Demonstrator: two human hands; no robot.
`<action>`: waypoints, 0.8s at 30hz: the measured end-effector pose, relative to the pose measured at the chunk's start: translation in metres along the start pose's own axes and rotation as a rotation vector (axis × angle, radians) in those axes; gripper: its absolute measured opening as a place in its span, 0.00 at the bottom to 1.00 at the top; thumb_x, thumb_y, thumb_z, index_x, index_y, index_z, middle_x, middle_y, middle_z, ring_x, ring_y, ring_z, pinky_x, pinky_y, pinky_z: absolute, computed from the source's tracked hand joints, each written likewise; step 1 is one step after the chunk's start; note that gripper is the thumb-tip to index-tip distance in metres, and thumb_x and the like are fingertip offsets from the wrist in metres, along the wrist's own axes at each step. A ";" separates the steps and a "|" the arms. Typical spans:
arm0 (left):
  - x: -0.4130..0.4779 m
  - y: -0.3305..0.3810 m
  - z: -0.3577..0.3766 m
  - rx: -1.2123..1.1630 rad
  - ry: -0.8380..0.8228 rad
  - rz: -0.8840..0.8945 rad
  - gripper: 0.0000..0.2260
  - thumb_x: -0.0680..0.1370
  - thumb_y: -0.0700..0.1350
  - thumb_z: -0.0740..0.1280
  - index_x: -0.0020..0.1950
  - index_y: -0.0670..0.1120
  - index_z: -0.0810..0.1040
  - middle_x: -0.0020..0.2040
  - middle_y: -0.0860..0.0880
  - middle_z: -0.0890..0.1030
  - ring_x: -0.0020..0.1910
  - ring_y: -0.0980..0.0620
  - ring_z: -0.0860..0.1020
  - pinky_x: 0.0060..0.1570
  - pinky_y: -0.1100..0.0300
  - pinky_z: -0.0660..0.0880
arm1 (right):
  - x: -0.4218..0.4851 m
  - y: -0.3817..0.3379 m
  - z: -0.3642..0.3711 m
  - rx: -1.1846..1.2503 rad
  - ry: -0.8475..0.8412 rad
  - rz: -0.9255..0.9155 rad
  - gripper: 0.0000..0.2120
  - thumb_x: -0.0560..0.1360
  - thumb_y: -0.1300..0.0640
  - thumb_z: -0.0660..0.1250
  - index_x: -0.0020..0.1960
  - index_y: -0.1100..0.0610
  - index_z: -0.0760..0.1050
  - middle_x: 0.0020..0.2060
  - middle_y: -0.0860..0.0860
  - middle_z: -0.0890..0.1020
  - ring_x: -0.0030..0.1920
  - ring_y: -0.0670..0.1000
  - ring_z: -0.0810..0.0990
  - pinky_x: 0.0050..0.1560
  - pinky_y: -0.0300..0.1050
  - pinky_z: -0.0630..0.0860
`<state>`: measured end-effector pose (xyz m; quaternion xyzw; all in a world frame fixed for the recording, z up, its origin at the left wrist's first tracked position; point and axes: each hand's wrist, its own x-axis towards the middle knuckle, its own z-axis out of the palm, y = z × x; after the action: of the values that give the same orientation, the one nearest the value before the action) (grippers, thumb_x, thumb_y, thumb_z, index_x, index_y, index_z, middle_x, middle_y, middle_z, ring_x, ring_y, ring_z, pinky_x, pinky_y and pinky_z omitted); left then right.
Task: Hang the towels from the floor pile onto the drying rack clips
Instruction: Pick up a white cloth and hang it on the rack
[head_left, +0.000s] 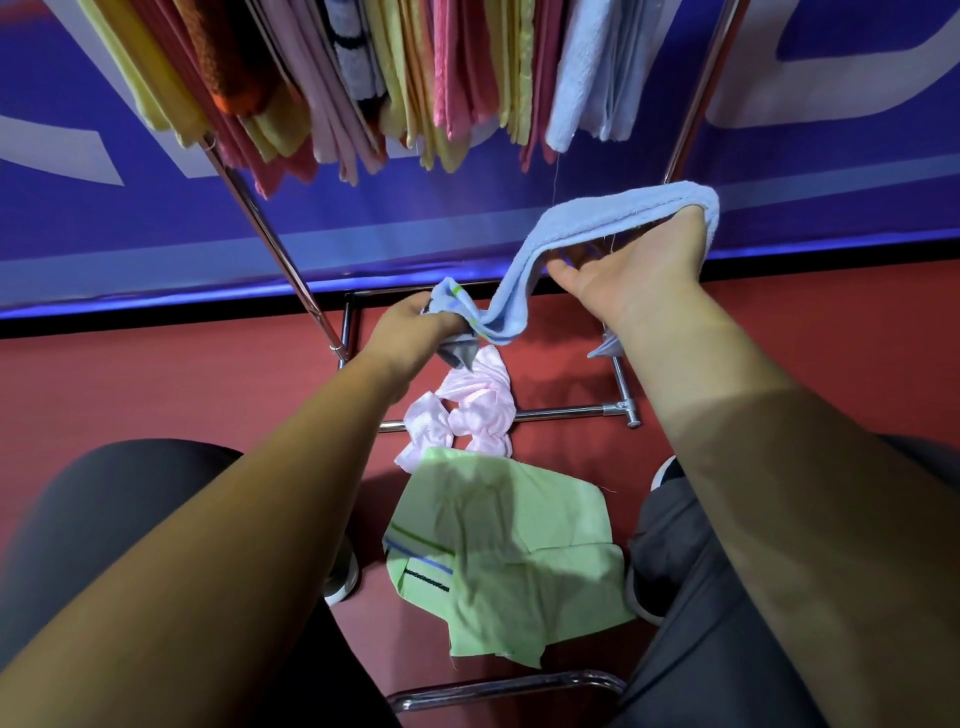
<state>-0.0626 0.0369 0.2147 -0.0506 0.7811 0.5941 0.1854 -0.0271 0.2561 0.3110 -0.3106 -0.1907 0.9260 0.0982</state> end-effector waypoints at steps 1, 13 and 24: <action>0.000 0.001 0.000 -0.024 -0.007 -0.017 0.08 0.76 0.40 0.75 0.54 0.45 0.83 0.38 0.50 0.85 0.36 0.53 0.81 0.39 0.61 0.78 | 0.001 0.001 0.000 -0.008 0.008 -0.006 0.22 0.82 0.46 0.58 0.67 0.58 0.79 0.64 0.60 0.82 0.62 0.66 0.82 0.59 0.78 0.74; -0.004 -0.016 -0.008 0.238 0.036 -0.110 0.15 0.70 0.39 0.79 0.54 0.40 0.79 0.43 0.41 0.84 0.36 0.47 0.82 0.42 0.44 0.85 | 0.013 0.002 -0.006 -0.089 0.083 -0.110 0.25 0.78 0.40 0.59 0.70 0.48 0.79 0.69 0.50 0.82 0.68 0.63 0.80 0.63 0.72 0.72; -0.004 -0.019 0.000 0.320 -0.051 -0.089 0.12 0.81 0.37 0.72 0.46 0.48 0.70 0.37 0.42 0.73 0.28 0.48 0.68 0.22 0.63 0.71 | 0.020 0.007 -0.011 0.011 0.030 -0.024 0.25 0.81 0.41 0.56 0.71 0.47 0.79 0.70 0.49 0.80 0.70 0.61 0.77 0.62 0.75 0.70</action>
<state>-0.0535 0.0304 0.1990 -0.0399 0.8578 0.4543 0.2372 -0.0372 0.2589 0.2892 -0.3214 -0.1878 0.9211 0.1140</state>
